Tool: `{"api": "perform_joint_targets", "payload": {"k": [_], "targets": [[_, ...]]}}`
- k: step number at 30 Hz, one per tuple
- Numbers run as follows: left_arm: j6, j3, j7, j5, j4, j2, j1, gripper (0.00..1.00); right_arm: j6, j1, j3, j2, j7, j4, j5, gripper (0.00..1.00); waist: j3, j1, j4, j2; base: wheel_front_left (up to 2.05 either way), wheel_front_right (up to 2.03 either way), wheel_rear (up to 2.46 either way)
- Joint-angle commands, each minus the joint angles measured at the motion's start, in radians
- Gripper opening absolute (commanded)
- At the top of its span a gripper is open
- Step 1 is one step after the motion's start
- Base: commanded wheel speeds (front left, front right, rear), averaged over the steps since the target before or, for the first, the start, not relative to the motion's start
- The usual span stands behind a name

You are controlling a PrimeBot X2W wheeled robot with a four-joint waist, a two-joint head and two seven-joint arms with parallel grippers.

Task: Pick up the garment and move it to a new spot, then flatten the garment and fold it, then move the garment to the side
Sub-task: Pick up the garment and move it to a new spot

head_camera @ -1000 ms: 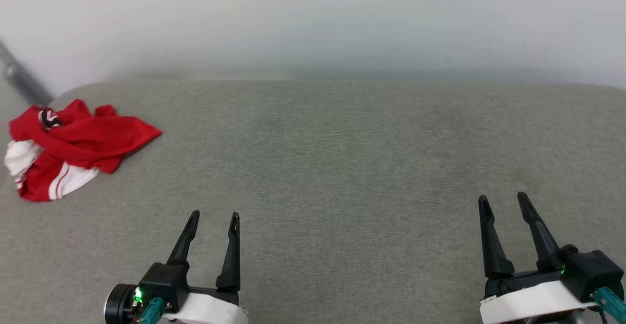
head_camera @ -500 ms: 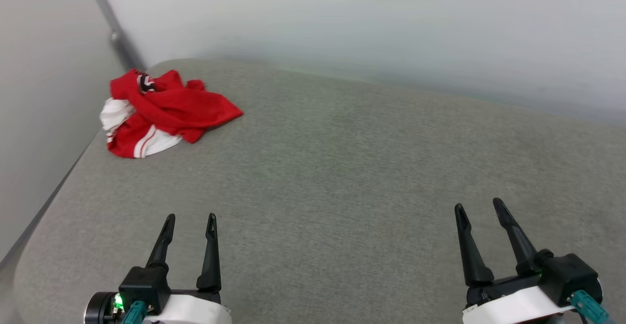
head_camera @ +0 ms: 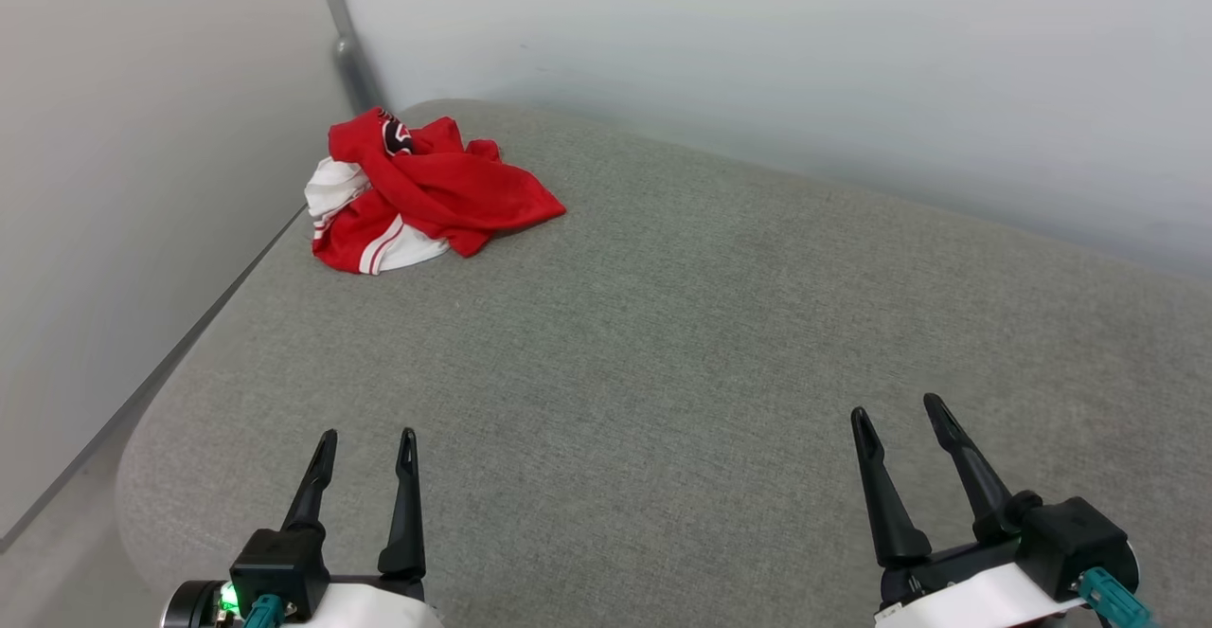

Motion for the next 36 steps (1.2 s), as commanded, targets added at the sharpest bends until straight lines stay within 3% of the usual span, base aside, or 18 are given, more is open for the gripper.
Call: {"api": "perform_joint_targets", "payload": {"k": [1, 15, 18, 20, 24, 28, 32, 36], "targets": [[0.003, 0.000, -0.003, 0.001, 0.001, -0.001, 0.008, 1.00, 0.000, 0.012, 0.000, 0.000, -0.002, 0.001, 0.007, 1.00, 0.000, 0.0000, 0.005, 0.0000, 0.00, 0.00, 0.00], [0.011, 0.026, -0.003, -0.013, -0.021, -0.001, -0.016, 1.00, 0.000, -0.007, -0.004, 0.000, -0.002, -0.011, -0.009, 1.00, 0.030, 0.0000, -0.003, 0.0000, 0.00, 0.00, 0.00], [-0.014, 0.051, -0.003, -0.035, -0.016, -0.001, -0.053, 1.00, 0.000, -0.027, -0.007, 0.000, -0.002, -0.026, -0.033, 1.00, 0.071, 0.0000, -0.024, 0.0000, 0.00, 0.00, 0.00], [-0.057, 0.106, -0.003, -0.054, 0.040, 0.009, -0.135, 1.00, 0.000, -0.057, -0.006, 0.000, -0.002, -0.053, -0.081, 1.00, 0.148, 0.0000, -0.068, 0.0000, 0.00, 0.00, 0.00], [-0.093, 0.166, -0.003, -0.106, 0.130, 0.057, -0.269, 1.00, 0.000, -0.088, -0.013, -0.001, -0.002, -0.101, -0.109, 1.00, 0.241, 0.0000, -0.123, 0.0000, 0.00, 0.00, 0.00], [-0.108, 0.172, 0.038, -0.150, 0.223, 0.163, -0.440, 1.00, 0.000, -0.116, -0.022, -0.009, -0.002, -0.162, -0.088, 1.00, 0.341, 0.0000, -0.161, 0.0000, 0.00, 0.00, 0.00], [-0.114, 0.164, 0.197, -0.207, 0.301, 0.271, -0.613, 1.00, 0.000, -0.131, -0.023, -0.032, -0.002, -0.219, -0.098, 1.00, 0.424, 0.0000, -0.197, 0.0000, 0.00, 0.00, 0.00], [-0.116, 0.161, 0.420, -0.285, 0.394, 0.390, -0.767, 1.00, 0.000, -0.153, -0.015, -0.040, -0.002, -0.263, -0.110, 1.00, 0.498, 0.0000, -0.241, 0.0000, 0.00, 0.00, 0.00]]}}
